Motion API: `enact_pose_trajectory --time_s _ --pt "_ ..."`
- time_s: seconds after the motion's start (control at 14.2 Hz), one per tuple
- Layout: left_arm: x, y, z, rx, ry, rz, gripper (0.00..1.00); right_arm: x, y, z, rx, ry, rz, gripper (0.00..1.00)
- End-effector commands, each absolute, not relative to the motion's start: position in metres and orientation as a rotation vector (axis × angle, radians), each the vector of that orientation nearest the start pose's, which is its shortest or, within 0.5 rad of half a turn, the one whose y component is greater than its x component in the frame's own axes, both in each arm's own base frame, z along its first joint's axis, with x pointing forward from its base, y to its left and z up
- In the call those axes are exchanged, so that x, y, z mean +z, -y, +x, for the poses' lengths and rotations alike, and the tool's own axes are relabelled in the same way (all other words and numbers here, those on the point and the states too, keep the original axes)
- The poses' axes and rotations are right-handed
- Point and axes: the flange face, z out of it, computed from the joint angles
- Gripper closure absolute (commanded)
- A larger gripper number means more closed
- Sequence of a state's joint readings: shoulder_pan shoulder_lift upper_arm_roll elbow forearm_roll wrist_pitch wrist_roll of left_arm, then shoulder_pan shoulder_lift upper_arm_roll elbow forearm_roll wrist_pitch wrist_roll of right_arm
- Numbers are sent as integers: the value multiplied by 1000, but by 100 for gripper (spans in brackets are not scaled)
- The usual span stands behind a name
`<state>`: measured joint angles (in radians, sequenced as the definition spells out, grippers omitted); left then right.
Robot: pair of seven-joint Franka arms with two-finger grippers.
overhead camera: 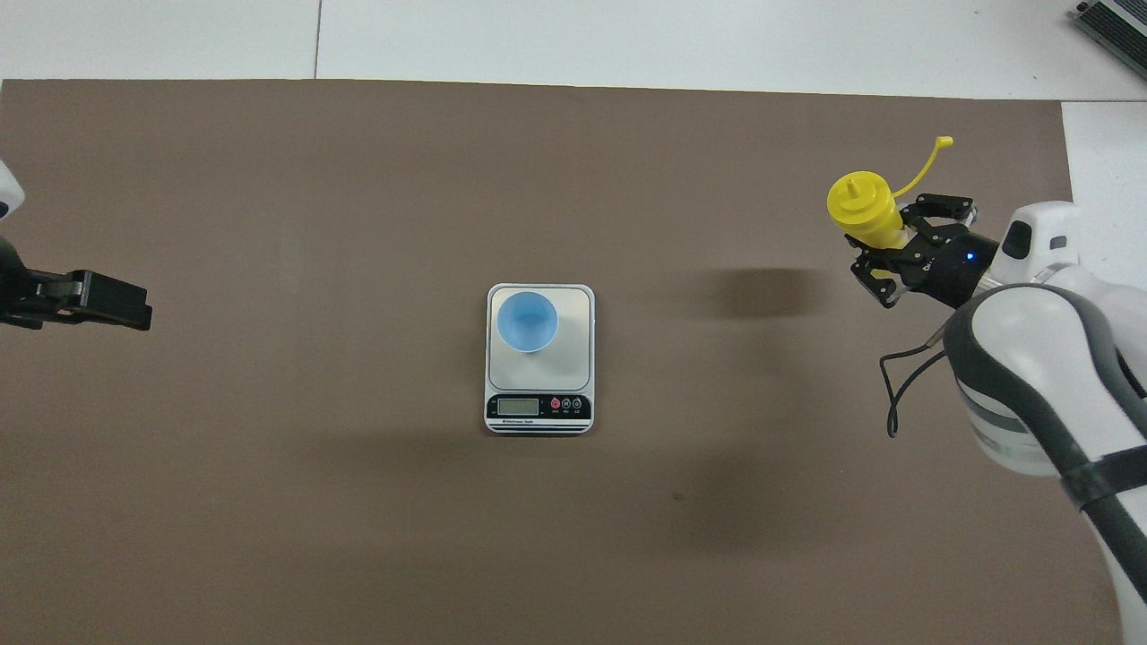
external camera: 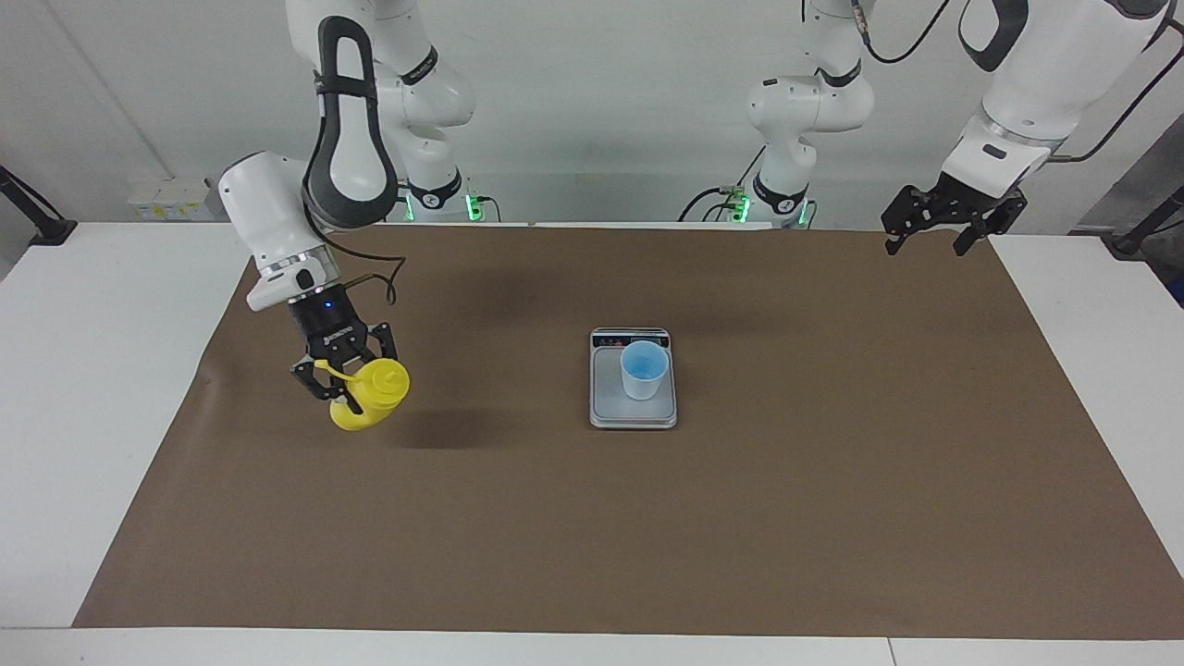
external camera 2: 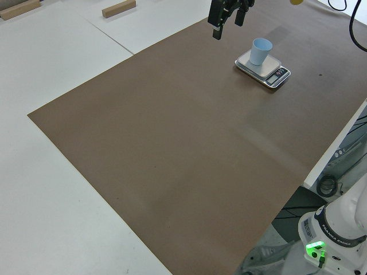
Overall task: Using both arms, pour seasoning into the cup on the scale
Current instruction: 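Lower the yellow bottle onto the table with the right gripper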
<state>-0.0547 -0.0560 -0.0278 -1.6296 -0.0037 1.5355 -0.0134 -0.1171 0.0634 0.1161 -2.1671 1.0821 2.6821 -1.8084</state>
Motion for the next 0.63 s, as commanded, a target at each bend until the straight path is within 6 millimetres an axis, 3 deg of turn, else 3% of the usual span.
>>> enact_pose_trajectory --time_s 0.0,0.56 --pt "623 41 527 75 -114 -3145 0 399 56 561 -1182 1257 -2462 72" --pt "623 41 527 75 -114 -3145 0 352 110 548 -1283 1249 -2284 72"
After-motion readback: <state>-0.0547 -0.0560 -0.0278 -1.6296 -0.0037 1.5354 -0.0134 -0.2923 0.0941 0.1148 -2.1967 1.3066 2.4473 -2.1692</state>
